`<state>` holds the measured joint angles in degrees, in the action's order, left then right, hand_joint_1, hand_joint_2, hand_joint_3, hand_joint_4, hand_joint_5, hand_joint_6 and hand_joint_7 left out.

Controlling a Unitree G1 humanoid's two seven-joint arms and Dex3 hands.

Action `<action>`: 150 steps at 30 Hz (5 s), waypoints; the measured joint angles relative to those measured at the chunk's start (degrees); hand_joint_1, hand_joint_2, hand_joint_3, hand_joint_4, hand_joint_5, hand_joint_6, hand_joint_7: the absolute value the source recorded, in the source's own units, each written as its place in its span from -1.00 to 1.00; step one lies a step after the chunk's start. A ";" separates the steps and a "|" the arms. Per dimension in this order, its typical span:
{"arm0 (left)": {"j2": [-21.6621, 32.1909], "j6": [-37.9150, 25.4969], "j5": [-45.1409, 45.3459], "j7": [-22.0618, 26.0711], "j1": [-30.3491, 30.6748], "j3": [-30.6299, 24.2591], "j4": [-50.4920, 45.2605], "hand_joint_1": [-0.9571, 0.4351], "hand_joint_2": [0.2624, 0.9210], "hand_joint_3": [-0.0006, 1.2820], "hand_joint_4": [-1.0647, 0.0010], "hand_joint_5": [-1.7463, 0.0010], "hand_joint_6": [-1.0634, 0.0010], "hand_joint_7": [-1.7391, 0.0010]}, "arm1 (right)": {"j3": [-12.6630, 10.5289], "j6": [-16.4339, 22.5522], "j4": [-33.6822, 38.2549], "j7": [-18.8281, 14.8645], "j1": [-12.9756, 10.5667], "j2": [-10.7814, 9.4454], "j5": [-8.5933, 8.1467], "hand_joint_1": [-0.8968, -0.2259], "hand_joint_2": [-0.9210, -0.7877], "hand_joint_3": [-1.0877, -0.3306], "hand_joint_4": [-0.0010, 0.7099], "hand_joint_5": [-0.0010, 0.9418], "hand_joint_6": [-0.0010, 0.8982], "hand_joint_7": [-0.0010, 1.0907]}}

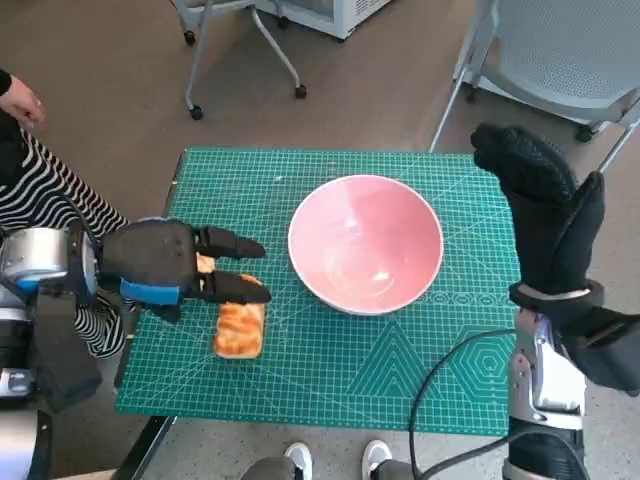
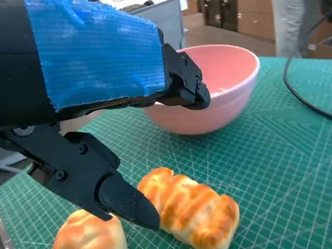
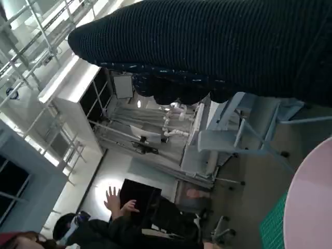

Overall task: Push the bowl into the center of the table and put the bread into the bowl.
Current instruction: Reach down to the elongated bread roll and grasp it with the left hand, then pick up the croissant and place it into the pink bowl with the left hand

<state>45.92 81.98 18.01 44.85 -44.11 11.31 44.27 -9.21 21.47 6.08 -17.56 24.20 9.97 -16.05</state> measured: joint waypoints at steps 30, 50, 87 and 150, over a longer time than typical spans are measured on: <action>-3.74 0.23 28.73 -25.13 -3.37 7.80 8.54 0.01 0.36 -0.98 0.37 1.00 0.18 0.88 | -0.69 -0.66 -2.00 1.30 -2.64 0.11 0.64 -0.44 -1.00 -0.02 -0.46 -0.99 -0.74 -0.02; -6.47 -9.49 52.06 -58.04 -10.49 26.05 14.95 0.31 0.75 -0.97 -0.04 0.96 -0.08 0.86 | -1.38 -0.70 -4.35 2.03 -5.07 0.36 0.66 -0.41 -1.00 -0.07 -0.46 -0.99 -0.76 -0.02; -3.48 -4.62 39.75 -54.15 -15.49 33.61 18.08 0.37 1.00 -0.91 -0.28 -0.27 -0.24 -0.39 | -1.65 0.72 -5.27 3.03 -6.42 0.26 2.68 -0.40 -1.00 -0.14 -0.46 -1.00 -0.78 -0.01; -30.38 -31.26 2.25 -21.64 -26.41 14.77 13.95 0.37 1.00 -0.77 -0.09 -0.40 -0.04 -0.49 | -1.80 1.42 -4.46 1.90 -7.53 0.37 0.47 -0.40 -1.00 -0.14 -0.47 -1.00 -0.80 -0.03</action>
<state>15.54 50.72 20.26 23.21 -70.53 26.08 58.22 -11.01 22.89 1.62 -15.66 16.67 10.34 -15.58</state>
